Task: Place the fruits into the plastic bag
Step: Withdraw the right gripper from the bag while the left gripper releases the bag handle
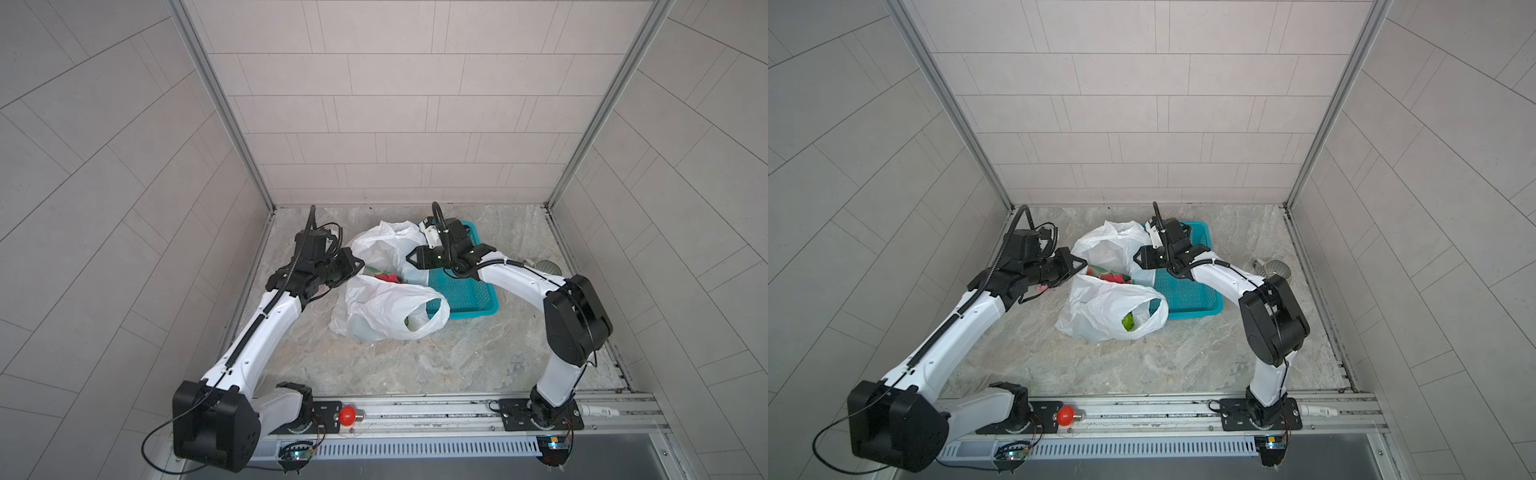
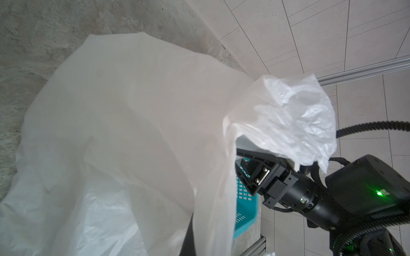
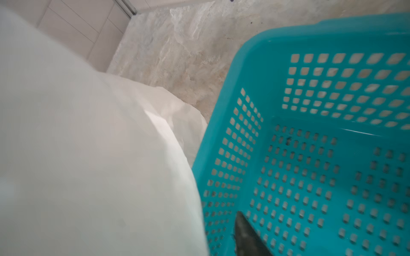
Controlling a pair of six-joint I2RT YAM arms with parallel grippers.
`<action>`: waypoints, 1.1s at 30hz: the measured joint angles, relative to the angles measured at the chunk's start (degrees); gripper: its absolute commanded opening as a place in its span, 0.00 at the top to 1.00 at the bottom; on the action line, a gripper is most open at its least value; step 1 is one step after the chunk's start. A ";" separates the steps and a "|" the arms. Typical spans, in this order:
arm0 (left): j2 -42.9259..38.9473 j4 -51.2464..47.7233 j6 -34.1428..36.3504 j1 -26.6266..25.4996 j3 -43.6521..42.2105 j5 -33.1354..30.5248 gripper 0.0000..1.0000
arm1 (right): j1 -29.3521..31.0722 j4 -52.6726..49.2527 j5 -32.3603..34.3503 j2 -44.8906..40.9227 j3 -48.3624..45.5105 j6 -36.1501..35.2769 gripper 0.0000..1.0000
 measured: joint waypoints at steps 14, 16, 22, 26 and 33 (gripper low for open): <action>2.34 -1.42 -1.11 12.72 0.46 2.38 1.00 | 1.09 -3.74 -5.25 -3.80 10.51 0.98 1.00; 2.67 -2.08 -1.36 14.80 1.16 3.06 1.00 | 1.29 -5.31 -5.20 -4.17 13.05 0.28 1.00; 2.69 -2.49 -1.84 17.35 4.50 5.11 1.00 | 1.70 -10.91 -3.04 -4.22 18.91 -2.40 1.00; 3.08 -0.39 -3.63 17.35 4.94 6.58 1.00 | 1.70 -13.55 -0.70 -4.31 21.03 -4.42 0.99; 5.29 0.57 -2.51 10.12 7.72 5.14 1.00 | 1.55 -20.94 7.48 -8.90 17.57 -6.03 0.48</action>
